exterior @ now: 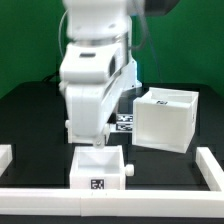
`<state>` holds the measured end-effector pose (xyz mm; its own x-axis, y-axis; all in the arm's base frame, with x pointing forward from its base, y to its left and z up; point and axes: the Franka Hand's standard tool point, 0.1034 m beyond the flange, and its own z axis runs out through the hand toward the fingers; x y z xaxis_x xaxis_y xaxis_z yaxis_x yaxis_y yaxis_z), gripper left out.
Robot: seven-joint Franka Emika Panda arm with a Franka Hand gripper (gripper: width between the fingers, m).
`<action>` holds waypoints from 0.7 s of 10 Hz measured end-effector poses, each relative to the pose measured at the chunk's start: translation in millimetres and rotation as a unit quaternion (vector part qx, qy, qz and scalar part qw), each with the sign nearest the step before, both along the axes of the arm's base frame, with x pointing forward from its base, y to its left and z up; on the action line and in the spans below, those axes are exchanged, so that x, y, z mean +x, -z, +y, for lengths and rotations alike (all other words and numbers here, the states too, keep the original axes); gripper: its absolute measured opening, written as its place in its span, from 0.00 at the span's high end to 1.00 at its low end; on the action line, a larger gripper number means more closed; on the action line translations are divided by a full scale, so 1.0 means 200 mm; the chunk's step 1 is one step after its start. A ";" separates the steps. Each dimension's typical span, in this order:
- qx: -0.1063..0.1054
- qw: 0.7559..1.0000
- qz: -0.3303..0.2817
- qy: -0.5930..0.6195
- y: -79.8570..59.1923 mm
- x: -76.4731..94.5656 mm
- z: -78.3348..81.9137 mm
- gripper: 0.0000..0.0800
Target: Assemble drawer
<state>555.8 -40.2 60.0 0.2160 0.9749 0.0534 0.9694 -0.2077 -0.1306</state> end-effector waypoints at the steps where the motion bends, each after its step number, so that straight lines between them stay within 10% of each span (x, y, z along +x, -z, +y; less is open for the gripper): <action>1: 0.004 1.000 0.003 -0.013 0.08 -0.03 -0.03 0.19; 6: 0.007 1.000 0.008 -0.012 0.19 -0.07 -0.02 0.20; 7: 0.007 1.000 0.008 -0.012 0.19 -0.07 -0.02 0.44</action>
Offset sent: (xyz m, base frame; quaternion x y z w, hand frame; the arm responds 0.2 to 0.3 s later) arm -0.0023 0.0216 -0.0138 -0.0384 0.0542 0.0092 0.9978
